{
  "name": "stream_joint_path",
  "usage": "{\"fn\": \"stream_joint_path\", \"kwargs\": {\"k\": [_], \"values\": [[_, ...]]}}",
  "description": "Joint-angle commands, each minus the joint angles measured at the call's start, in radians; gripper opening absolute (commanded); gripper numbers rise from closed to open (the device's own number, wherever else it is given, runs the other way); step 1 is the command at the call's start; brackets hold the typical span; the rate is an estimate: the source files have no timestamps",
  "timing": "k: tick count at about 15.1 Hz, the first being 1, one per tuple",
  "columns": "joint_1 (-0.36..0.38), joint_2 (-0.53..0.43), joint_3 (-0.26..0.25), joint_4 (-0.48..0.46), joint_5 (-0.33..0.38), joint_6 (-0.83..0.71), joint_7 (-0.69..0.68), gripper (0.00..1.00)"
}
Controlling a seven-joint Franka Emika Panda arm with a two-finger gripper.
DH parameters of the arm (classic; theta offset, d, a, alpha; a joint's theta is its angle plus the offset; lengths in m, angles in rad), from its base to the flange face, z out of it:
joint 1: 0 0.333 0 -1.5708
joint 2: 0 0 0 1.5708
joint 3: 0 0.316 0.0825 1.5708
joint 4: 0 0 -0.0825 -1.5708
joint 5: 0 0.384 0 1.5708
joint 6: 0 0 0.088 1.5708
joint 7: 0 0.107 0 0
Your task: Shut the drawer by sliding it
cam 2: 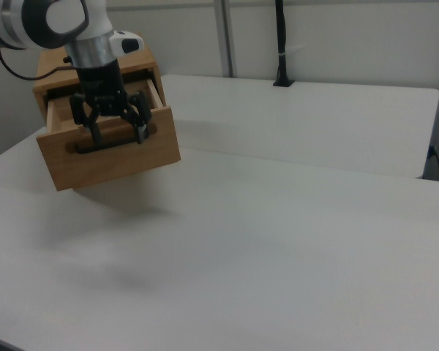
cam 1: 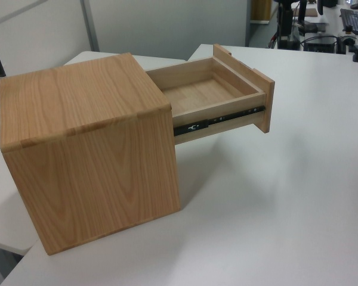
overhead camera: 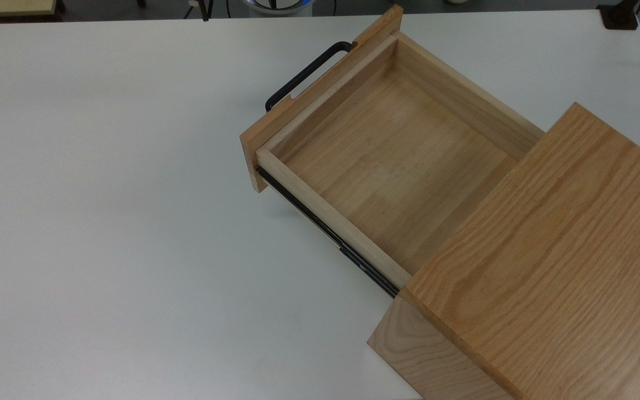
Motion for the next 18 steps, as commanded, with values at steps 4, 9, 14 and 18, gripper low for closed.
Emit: {"fn": "stream_joint_path", "kwargs": {"k": [4,9,14,18], "values": [[0.025,0.058,0.047,-0.015,-0.025,-0.015,-0.112,0.87],[0.026,0.119,0.094,-0.012,-0.033,0.034,-0.027,0.11],[0.028,0.173,0.125,-0.01,-0.021,0.154,0.223,0.0],[0.041,0.234,0.148,0.022,-0.016,0.229,0.427,0.0]]}}
